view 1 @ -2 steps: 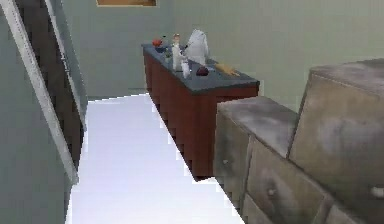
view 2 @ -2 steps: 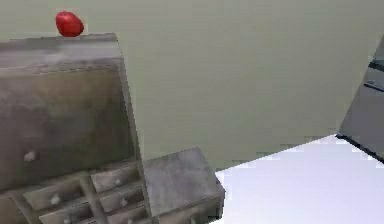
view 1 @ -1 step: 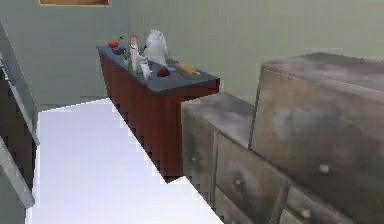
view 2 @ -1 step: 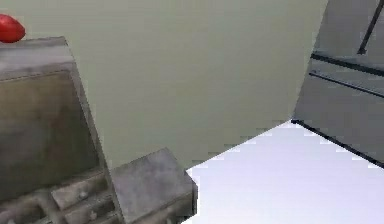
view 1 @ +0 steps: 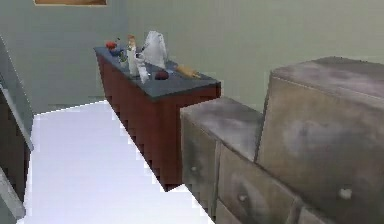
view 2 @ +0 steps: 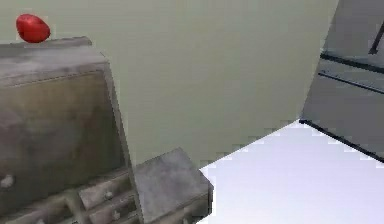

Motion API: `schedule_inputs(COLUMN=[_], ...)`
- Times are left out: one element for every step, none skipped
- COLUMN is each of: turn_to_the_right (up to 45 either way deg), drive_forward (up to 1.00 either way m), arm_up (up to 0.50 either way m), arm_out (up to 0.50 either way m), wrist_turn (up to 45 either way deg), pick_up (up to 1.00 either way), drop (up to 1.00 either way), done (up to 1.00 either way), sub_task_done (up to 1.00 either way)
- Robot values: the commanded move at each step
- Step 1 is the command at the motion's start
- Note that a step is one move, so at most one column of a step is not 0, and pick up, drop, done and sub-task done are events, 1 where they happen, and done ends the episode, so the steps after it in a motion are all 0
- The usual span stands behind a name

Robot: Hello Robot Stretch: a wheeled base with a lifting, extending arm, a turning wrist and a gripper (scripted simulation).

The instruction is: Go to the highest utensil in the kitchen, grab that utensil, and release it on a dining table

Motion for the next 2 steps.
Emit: schedule_inputs(turn_to_the_right=[-27.0, 0.0], drive_forward=[0.00, 0.90], arm_up=[0.00, 0.00], arm_out=[0.00, 0.00], wrist_turn=[0.0, 0.0], pick_up=[0.00, 0.00], drop=[0.00, 0.00], done=[0.00, 0.00], sub_task_done=[0.00, 0.00])
